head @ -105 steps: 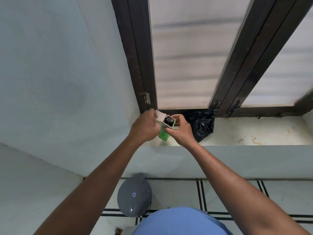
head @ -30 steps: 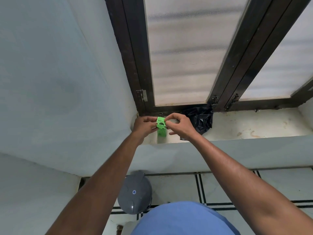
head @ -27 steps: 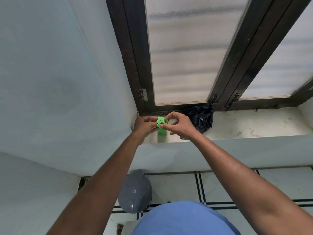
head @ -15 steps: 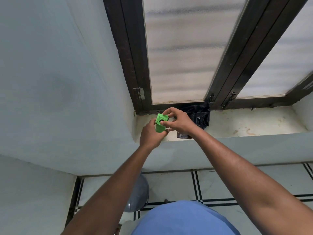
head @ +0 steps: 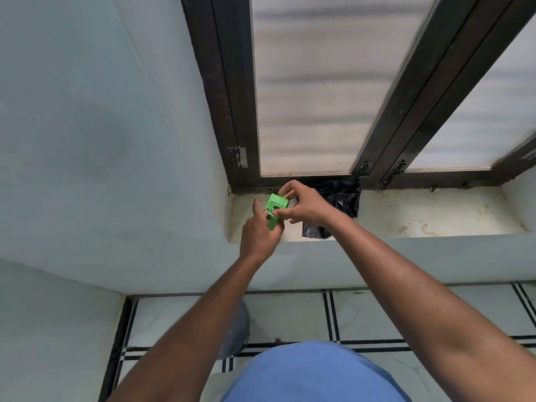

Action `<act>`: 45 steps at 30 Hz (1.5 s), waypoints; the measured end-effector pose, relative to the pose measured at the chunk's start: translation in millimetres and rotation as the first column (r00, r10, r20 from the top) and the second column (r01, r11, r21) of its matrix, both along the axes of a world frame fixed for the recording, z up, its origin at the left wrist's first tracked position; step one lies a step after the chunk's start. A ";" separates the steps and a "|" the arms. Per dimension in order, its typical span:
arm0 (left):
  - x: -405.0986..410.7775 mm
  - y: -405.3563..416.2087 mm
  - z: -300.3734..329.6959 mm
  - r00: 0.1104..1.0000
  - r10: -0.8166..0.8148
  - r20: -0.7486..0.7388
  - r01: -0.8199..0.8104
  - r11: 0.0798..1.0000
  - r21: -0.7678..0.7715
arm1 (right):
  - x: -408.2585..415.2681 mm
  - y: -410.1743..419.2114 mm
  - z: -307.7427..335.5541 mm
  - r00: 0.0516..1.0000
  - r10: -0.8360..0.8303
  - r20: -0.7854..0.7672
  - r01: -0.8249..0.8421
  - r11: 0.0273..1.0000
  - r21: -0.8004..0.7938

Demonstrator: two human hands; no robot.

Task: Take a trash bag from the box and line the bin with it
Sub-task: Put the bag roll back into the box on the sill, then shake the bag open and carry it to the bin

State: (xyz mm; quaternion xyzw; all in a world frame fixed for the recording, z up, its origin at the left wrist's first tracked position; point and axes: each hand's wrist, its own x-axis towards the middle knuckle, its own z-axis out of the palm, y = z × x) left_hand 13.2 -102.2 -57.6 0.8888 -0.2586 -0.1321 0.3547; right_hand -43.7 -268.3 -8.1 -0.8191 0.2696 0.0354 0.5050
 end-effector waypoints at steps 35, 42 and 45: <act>-31.3 25.9 -16.2 0.666 0.120 -0.736 -0.127 0.991 0.046 | -94.0 60.6 -55.6 0.912 -0.126 -0.390 -0.062 0.898 -0.436; -32.6 44.0 -7.8 0.331 -0.041 -0.943 -0.061 0.996 -0.064 | -99.9 70.6 -51.3 0.938 -0.285 -0.197 0.235 0.942 -0.241; -41.5 48.8 -8.8 0.431 0.003 -0.902 -0.060 0.998 -0.025 | -102.0 57.2 -76.2 0.807 -0.500 -0.316 0.376 0.846 -0.379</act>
